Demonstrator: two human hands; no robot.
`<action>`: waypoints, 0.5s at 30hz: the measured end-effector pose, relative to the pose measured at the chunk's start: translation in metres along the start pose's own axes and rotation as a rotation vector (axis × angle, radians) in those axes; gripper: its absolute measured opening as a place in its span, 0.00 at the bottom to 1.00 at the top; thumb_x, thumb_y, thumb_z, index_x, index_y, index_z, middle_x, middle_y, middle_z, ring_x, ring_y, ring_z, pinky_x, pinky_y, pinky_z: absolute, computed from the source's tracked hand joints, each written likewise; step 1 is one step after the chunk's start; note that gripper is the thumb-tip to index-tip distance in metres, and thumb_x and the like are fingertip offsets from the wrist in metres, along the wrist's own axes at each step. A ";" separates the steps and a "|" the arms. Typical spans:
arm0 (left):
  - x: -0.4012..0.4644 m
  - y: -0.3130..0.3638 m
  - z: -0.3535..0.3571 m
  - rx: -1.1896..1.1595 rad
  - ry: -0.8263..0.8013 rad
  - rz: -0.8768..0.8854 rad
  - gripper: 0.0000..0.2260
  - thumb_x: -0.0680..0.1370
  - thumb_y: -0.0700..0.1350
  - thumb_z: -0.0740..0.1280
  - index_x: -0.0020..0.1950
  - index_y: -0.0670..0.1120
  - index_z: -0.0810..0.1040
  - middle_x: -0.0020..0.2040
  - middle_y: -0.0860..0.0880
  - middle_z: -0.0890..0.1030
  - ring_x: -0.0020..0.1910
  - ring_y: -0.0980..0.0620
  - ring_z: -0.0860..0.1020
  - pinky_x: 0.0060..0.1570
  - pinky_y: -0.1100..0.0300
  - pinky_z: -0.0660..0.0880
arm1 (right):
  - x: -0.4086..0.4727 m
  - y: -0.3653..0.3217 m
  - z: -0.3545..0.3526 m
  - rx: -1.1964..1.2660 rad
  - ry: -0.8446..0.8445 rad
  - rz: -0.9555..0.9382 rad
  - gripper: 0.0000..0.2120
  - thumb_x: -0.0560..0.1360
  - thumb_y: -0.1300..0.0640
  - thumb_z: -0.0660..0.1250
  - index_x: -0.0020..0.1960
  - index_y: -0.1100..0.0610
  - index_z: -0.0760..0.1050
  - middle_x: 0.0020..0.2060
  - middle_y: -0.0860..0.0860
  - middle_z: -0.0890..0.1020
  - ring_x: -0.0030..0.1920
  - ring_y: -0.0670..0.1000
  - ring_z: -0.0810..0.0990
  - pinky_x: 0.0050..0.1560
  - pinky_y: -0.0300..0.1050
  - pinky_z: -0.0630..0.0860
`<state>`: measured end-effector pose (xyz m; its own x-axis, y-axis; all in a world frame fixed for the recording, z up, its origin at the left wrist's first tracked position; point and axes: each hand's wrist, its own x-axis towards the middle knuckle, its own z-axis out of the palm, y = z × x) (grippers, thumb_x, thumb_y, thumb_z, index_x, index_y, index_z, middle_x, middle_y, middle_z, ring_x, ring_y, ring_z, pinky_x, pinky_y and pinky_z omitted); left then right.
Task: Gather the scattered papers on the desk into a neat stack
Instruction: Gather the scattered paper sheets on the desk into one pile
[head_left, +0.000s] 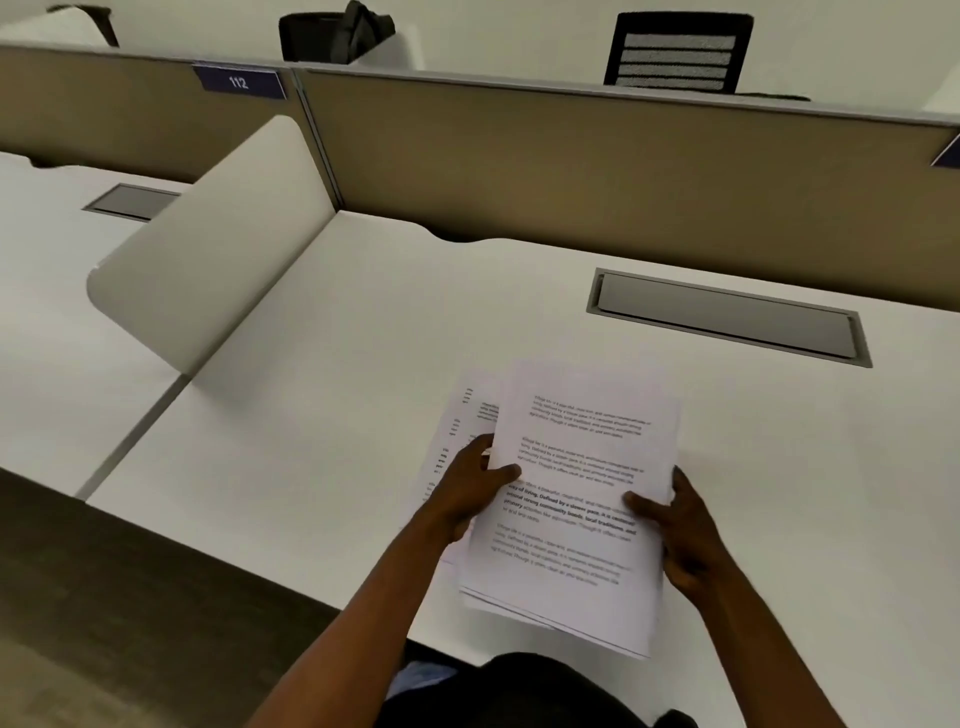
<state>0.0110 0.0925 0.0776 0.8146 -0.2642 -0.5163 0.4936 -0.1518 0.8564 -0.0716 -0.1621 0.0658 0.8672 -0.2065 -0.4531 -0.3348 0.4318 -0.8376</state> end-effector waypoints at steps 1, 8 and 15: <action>0.004 -0.002 -0.007 0.039 0.029 -0.029 0.24 0.78 0.44 0.71 0.73 0.49 0.70 0.66 0.45 0.79 0.61 0.45 0.80 0.63 0.43 0.78 | 0.002 0.005 0.009 -0.020 0.026 0.012 0.27 0.70 0.71 0.72 0.65 0.55 0.74 0.58 0.59 0.83 0.55 0.61 0.83 0.47 0.54 0.83; 0.030 -0.030 -0.049 0.706 0.482 0.086 0.13 0.81 0.44 0.64 0.66 0.46 0.77 0.65 0.42 0.76 0.64 0.43 0.74 0.59 0.57 0.72 | 0.017 0.035 0.040 -0.041 0.126 0.047 0.32 0.70 0.74 0.71 0.70 0.54 0.70 0.58 0.58 0.82 0.53 0.62 0.83 0.49 0.59 0.82; 0.047 -0.049 -0.064 1.011 0.439 -0.034 0.38 0.73 0.60 0.71 0.77 0.47 0.60 0.70 0.44 0.65 0.69 0.42 0.64 0.63 0.49 0.67 | 0.026 0.057 0.049 -0.115 0.201 0.035 0.32 0.71 0.73 0.71 0.70 0.53 0.68 0.59 0.58 0.80 0.52 0.60 0.82 0.43 0.55 0.84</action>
<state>0.0442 0.1484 0.0109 0.9416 0.0858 -0.3258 0.2039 -0.9149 0.3484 -0.0498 -0.0997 0.0216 0.7675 -0.3686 -0.5244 -0.4133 0.3408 -0.8444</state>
